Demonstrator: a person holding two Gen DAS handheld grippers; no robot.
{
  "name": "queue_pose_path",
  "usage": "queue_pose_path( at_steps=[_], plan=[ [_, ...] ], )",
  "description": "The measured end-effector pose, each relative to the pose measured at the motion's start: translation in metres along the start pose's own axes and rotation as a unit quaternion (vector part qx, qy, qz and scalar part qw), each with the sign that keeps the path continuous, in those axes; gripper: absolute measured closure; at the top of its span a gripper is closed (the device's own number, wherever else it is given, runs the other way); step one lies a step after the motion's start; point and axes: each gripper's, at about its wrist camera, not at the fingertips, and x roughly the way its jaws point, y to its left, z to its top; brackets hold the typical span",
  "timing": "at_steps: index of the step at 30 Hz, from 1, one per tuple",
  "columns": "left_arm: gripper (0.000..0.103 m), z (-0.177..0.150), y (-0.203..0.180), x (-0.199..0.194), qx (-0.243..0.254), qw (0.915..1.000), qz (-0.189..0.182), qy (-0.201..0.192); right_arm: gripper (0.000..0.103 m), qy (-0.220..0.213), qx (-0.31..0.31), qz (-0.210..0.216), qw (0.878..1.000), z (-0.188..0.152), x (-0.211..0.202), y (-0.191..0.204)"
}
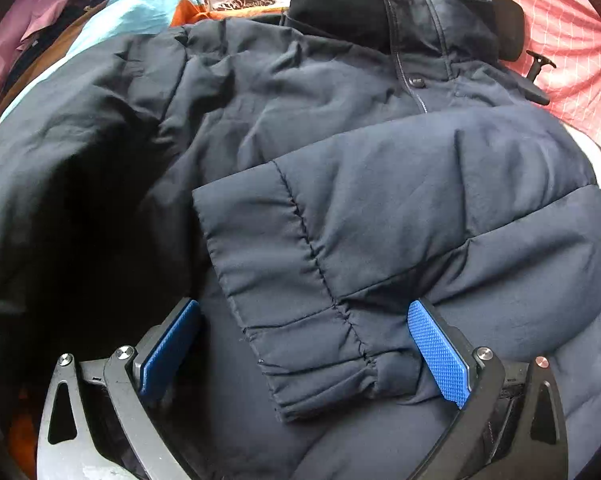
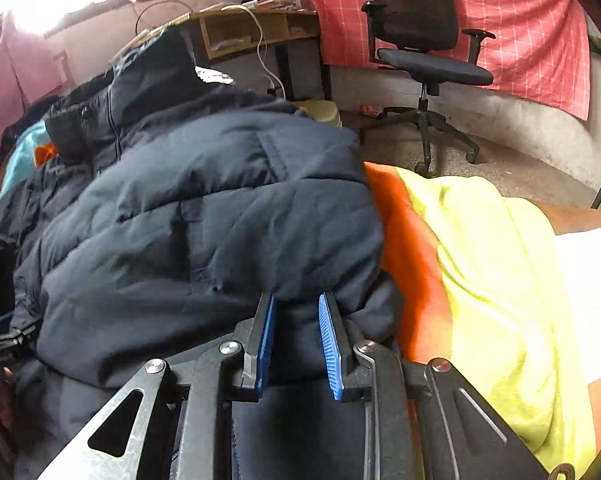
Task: Fold large clothes
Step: 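Lift the sleeve with the right gripper, lay it across the jacket body, release, then move the left gripper to the other sleeve cuff and close on it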
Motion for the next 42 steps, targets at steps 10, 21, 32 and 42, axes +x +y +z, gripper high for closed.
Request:
queue_pose_path(
  at_steps=[10,21,32,42],
  plan=[
    [0.001,-0.054,0.094,-0.119,-0.118,0.9852,-0.063,-0.107,0.047,-0.065,-0.009,0.029,0.997,-0.004,-0.044,0.03],
    [0.001,-0.164,0.219,-0.202,-0.362,0.9232,-0.005,-0.13,0.03,-0.077,-0.167,0.152,0.971,-0.018,-0.052,0.214],
    [0.003,-0.179,0.286,-0.188,-0.509,0.8523,-0.02,-0.12,0.03,-0.066,-0.212,0.073,0.972,-0.026,0.009,0.28],
    [0.065,-0.179,0.307,-0.199,-0.547,0.8237,-0.011,-0.149,0.022,-0.041,-0.21,0.067,0.975,-0.031,0.043,0.274]
  ],
)
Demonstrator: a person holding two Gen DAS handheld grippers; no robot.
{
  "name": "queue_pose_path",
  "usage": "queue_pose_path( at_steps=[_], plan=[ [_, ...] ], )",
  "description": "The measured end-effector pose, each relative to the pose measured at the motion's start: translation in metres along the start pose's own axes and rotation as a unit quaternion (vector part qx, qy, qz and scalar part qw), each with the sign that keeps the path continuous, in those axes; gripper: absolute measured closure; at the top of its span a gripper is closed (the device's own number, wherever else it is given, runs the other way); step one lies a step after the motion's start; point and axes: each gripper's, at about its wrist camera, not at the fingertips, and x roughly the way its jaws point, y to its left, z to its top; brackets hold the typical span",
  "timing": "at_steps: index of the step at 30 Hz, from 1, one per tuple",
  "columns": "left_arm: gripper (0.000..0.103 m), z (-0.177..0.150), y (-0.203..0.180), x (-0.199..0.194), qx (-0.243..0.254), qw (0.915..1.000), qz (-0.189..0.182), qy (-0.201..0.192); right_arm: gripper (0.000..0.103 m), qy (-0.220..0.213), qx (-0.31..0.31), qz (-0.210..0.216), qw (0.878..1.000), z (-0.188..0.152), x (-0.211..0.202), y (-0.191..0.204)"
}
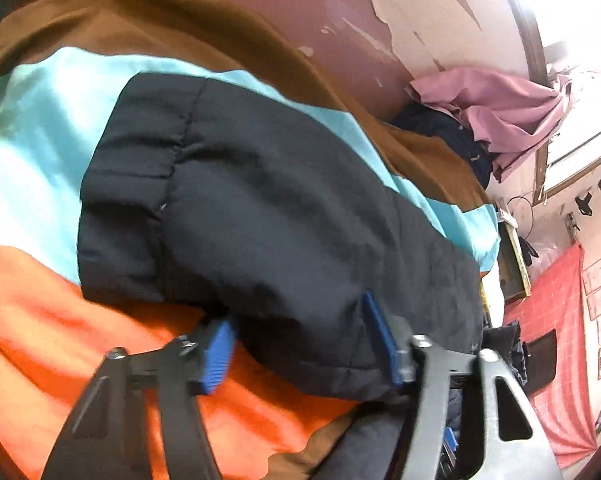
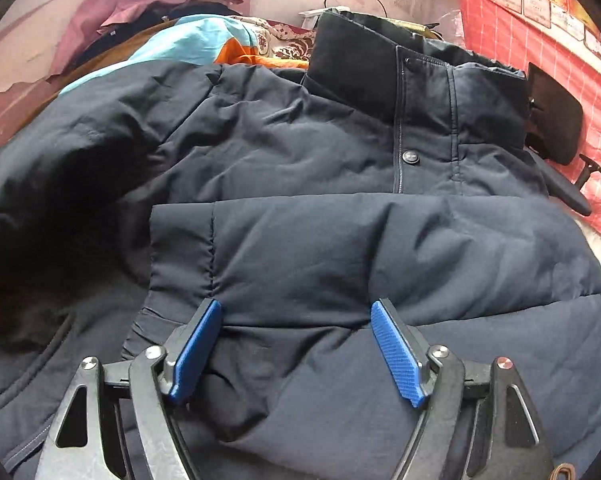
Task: Fold large clothes
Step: 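Move the left gripper to the other sleeve cuff and close on it, then fold the held sleeve across the jacket body with the left gripper, release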
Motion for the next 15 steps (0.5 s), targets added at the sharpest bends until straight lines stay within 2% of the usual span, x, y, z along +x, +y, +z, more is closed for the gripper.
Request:
queue_pose_path(
  at_steps=[1,4,6,8,10,11,12,15],
  plan=[
    [0.078,0.002,-0.001,-0.001,0.005,1.0,-0.001,-0.003,0.02,0.001,-0.001,0.002,1.0,-0.001,0.001,0.0],
    [0.092,0.003,-0.015,-0.005,0.032,0.9993,-0.007,-0.018,0.02,-0.001,-0.001,0.003,1.0,-0.002,0.001,0.0],
    [0.094,0.0,-0.033,-0.016,0.074,0.9962,-0.015,-0.044,0.02,-0.001,-0.001,0.003,1.0,-0.002,0.001,0.001],
    [0.095,-0.005,-0.053,-0.029,0.124,0.9892,-0.028,-0.073,0.02,-0.003,0.0,0.005,1.0,-0.003,-0.001,0.002],
    [0.095,-0.013,-0.078,-0.042,0.181,0.9772,-0.05,-0.099,0.02,-0.005,0.004,0.009,1.0,-0.003,-0.002,0.002],
    [0.095,-0.019,-0.095,-0.051,0.217,0.9672,-0.068,-0.113,0.02,-0.008,0.007,0.014,1.0,-0.003,-0.005,0.001],
    [0.095,-0.023,-0.104,-0.055,0.234,0.9617,-0.078,-0.119,0.02,-0.013,0.011,0.019,1.0,-0.003,-0.008,0.0],
    [0.095,-0.043,-0.144,-0.074,0.306,0.9323,-0.13,-0.143,0.02,-0.051,0.054,0.044,0.996,-0.002,-0.037,-0.014]
  ],
)
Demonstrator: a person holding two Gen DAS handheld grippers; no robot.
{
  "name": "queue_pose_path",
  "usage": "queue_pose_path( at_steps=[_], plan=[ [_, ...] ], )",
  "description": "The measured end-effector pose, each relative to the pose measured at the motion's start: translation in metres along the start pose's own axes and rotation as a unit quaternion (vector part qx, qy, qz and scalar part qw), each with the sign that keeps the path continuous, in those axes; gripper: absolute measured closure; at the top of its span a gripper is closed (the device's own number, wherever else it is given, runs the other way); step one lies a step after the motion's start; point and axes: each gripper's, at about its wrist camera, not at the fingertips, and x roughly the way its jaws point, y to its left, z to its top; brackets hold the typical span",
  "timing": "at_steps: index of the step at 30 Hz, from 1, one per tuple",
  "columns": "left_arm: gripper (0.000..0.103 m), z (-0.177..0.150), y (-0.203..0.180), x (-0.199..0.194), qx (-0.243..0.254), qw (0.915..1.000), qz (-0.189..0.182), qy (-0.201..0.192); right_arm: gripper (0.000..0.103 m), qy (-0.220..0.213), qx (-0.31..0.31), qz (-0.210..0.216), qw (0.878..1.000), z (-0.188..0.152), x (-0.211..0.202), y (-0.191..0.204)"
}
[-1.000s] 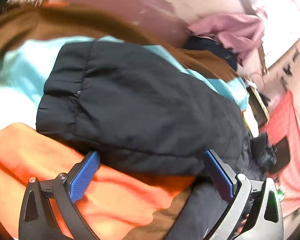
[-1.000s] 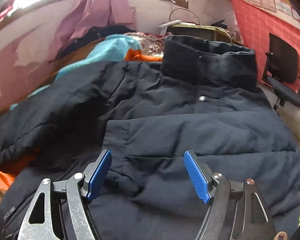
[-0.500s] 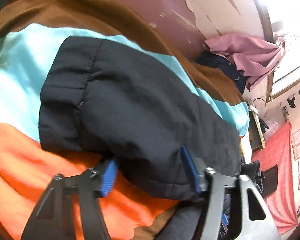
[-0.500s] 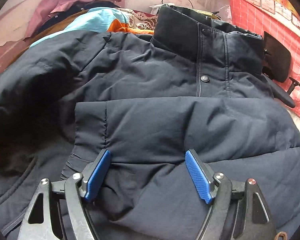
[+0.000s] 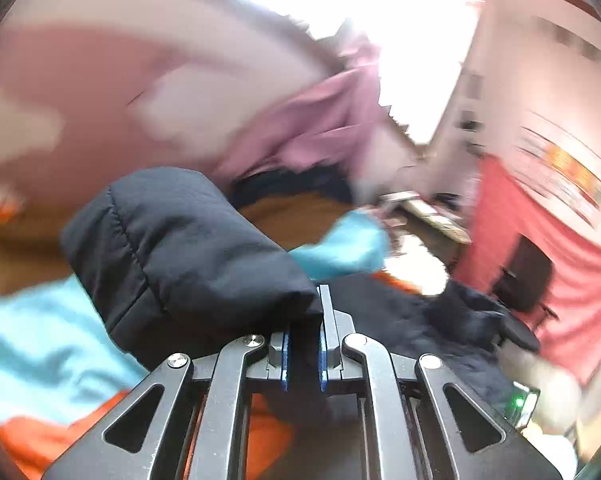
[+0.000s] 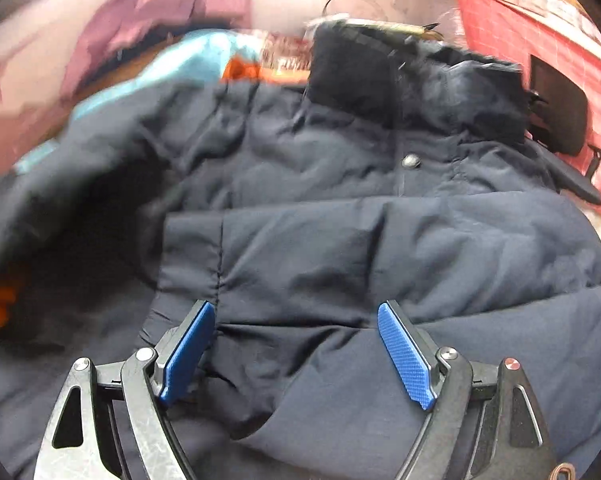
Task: Fold large clothes
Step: 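Fold the held sleeve across the jacket body with the left gripper, release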
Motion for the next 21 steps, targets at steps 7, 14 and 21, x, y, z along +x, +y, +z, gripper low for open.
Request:
queue_pose_path(
  at_steps=[7,14,21],
  plan=[
    [0.095,-0.003,-0.119,0.007,0.11,0.9798,-0.167,-0.001,0.02,-0.029,0.062,0.021,0.997,0.0,-0.081,-0.03],
    [0.095,-0.057,-0.226,0.048,0.187,0.935,-0.289,0.084,0.02,-0.039,0.072,-0.006,0.997,0.002,-0.135,-0.085],
    [0.095,-0.149,-0.285,0.107,0.212,0.8971,-0.327,0.209,0.02,-0.016,0.119,-0.059,0.991,0.0,-0.156,-0.166]
  ],
)
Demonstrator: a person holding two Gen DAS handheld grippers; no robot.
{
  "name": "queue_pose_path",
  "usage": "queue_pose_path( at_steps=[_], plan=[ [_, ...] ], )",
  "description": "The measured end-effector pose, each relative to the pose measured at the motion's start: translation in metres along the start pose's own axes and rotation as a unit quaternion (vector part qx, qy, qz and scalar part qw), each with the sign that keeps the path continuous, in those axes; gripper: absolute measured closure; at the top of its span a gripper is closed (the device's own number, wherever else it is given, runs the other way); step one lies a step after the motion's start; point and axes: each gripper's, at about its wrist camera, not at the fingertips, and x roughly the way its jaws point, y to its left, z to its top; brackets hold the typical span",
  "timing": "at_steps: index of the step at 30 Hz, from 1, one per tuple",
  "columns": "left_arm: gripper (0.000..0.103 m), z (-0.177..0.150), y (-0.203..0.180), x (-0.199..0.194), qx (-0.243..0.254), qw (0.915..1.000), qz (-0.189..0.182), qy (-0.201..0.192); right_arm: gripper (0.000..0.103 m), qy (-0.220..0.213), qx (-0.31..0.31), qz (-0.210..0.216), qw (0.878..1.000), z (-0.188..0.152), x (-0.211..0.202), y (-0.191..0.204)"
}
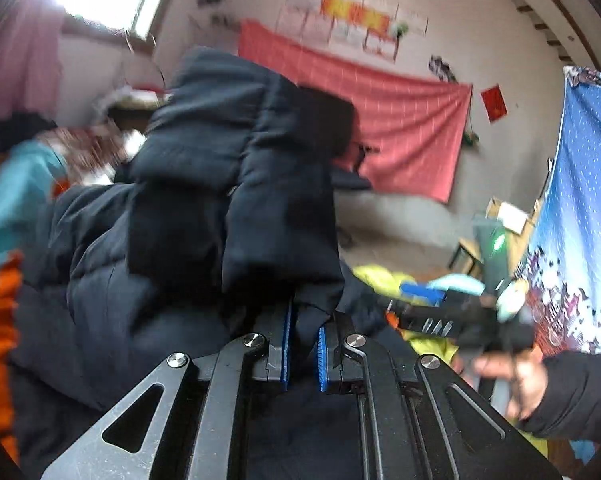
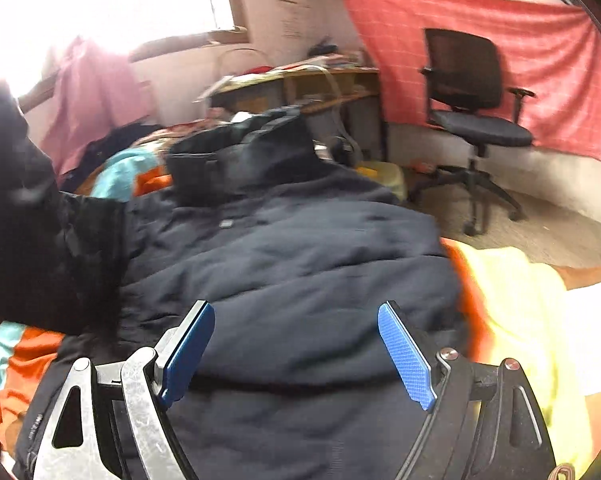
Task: Fold large clothes
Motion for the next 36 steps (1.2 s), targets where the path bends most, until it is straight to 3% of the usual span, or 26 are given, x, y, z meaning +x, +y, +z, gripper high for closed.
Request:
queue_pose_path(
  at_steps=[4,8,11,13,17,21,24,30,36],
  plan=[
    [0.095,-0.016,0.014,0.051,-0.017,0.9983,0.004,0.055,0.02,0.008,0.015,-0.019,1.0,-0.002,-0.001,-0.032],
    [0.094,-0.027,0.038,0.088,-0.062,0.9919,-0.021,0.109,0.02,0.014,0.047,-0.011,0.999,-0.006,0.002,-0.054],
    [0.079,-0.028,0.049,0.097,-0.083,0.987,-0.053,0.127,0.02,0.015,0.076,0.018,0.997,-0.007,0.006,-0.065],
    [0.047,-0.031,0.051,0.096,-0.092,0.9853,-0.072,0.125,0.02,0.011,0.11,0.066,0.992,-0.009,0.007,-0.073],
    [0.042,-0.027,0.043,0.074,-0.08,0.9862,-0.094,0.11,0.018,0.011,0.161,0.129,0.978,-0.014,0.011,-0.081],
    [0.042,-0.033,0.047,0.061,-0.072,0.9895,-0.06,0.11,0.017,0.017,0.199,0.172,0.965,-0.018,0.012,-0.082],
    [0.042,-0.039,0.061,0.052,-0.081,0.9904,-0.009,0.112,0.017,0.031,0.224,0.182,0.957,-0.022,0.019,-0.084],
    [0.037,-0.055,0.116,0.036,-0.128,0.9807,0.088,0.119,0.017,0.021,0.302,0.218,0.928,-0.04,0.012,-0.1],
    [0.036,-0.06,0.135,0.033,-0.15,0.9705,0.127,0.14,0.013,0.023,0.315,0.233,0.92,-0.05,0.004,-0.11]
  ],
)
